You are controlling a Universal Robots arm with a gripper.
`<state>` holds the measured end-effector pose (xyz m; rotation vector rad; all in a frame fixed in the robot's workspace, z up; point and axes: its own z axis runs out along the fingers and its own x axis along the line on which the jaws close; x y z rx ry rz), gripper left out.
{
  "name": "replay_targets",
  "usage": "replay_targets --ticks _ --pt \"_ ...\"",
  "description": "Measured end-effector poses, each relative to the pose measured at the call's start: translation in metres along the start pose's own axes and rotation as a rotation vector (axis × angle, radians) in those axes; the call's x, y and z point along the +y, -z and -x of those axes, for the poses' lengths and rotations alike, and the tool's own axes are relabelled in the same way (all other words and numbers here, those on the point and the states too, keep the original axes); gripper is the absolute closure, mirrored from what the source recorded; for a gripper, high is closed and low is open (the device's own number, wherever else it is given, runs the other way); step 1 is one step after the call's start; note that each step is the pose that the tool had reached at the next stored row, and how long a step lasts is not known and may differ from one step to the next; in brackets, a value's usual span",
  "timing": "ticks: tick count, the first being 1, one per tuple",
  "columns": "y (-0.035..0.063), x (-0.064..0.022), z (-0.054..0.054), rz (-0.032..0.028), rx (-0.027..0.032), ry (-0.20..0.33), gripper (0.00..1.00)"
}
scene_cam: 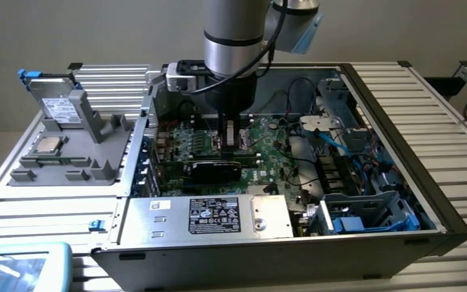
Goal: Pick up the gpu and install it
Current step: 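Press down on the gpu until it lock into place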
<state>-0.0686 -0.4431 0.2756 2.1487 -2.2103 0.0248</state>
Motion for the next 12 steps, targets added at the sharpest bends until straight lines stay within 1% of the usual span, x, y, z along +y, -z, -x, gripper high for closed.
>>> replay_targets --ticks 2,7,10,12 --pt "-0.0002 0.0 0.0 0.0001 0.0003 0.0 0.88" --pt "-0.0091 -0.0012 0.0 -0.0001 0.0 0.0 0.88" --pt "-0.0135 -0.0022 0.0 0.001 0.0025 0.0 0.88" --pt "-0.0161 -0.0024 0.001 0.0006 0.0012 0.0 0.88"
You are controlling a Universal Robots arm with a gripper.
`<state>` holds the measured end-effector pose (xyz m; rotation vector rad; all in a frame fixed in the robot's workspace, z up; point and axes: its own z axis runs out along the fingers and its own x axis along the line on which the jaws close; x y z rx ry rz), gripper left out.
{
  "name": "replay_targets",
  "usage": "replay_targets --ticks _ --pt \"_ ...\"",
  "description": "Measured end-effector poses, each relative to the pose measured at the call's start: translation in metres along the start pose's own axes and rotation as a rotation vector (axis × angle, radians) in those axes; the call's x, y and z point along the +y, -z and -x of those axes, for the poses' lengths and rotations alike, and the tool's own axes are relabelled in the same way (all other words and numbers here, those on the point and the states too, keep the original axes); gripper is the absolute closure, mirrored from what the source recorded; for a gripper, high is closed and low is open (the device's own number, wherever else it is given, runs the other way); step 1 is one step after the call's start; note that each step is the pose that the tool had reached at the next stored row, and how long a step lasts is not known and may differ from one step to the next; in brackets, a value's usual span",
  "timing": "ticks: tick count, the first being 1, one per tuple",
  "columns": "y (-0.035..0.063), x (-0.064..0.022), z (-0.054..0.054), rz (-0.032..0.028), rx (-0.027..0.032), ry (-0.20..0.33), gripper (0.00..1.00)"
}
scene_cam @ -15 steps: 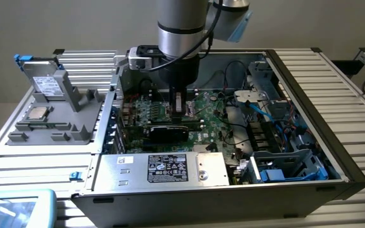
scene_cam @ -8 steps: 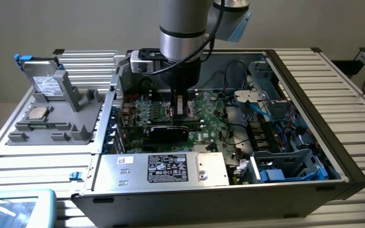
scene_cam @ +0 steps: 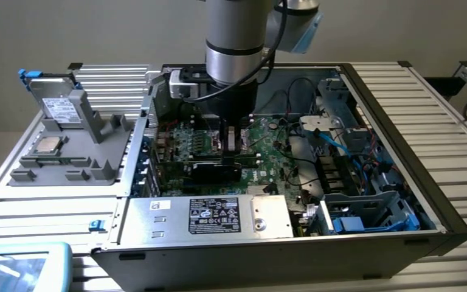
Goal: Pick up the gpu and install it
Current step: 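Press down on the gpu until it lock into place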
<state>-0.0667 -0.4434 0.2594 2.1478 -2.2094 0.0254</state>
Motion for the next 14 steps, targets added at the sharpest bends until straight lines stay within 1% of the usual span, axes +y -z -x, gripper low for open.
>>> replay_targets --ticks 1,2,3,5,7,14 --pt "0.0005 -0.0001 0.0 0.001 0.0001 0.0 0.88" --pt "0.0034 0.0 0.0 0.0018 -0.0011 0.0 0.88" --pt "0.007 -0.0001 0.0 0.0004 -0.0027 0.0 0.88" --pt "0.0168 0.0004 -0.001 0.0022 0.0015 0.0 0.88" --pt "0.0224 0.0005 -0.001 0.0029 0.0027 0.0 0.88" --pt "0.0232 0.0005 -0.001 0.0035 0.0035 0.0 0.88"
